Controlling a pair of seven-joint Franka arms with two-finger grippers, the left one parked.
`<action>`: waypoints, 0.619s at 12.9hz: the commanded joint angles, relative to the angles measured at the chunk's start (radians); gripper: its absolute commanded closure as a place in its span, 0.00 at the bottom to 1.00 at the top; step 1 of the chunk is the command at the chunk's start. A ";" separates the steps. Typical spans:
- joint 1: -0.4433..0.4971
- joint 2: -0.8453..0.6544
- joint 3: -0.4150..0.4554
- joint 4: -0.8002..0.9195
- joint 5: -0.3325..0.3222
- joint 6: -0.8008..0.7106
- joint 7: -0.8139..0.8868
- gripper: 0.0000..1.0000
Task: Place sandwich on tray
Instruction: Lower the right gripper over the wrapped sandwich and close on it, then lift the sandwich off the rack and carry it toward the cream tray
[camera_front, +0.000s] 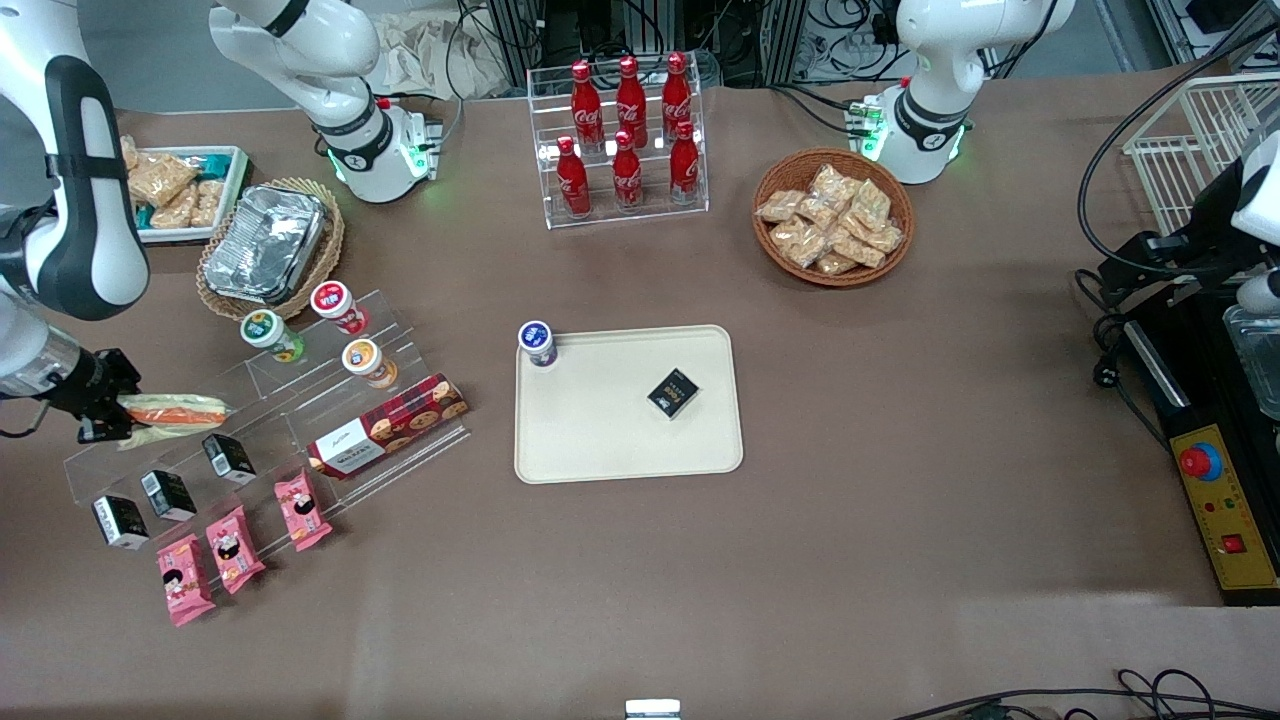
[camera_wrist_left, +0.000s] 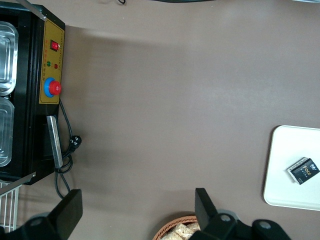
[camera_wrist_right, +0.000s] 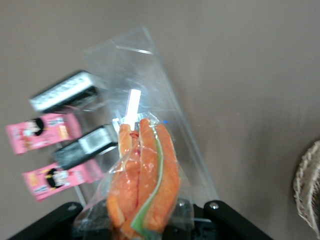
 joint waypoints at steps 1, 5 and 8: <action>-0.004 -0.004 0.009 0.093 0.008 -0.019 -0.061 0.86; 0.048 -0.009 0.017 0.160 0.065 -0.072 -0.317 1.00; 0.100 0.000 0.040 0.259 0.067 -0.222 -0.434 1.00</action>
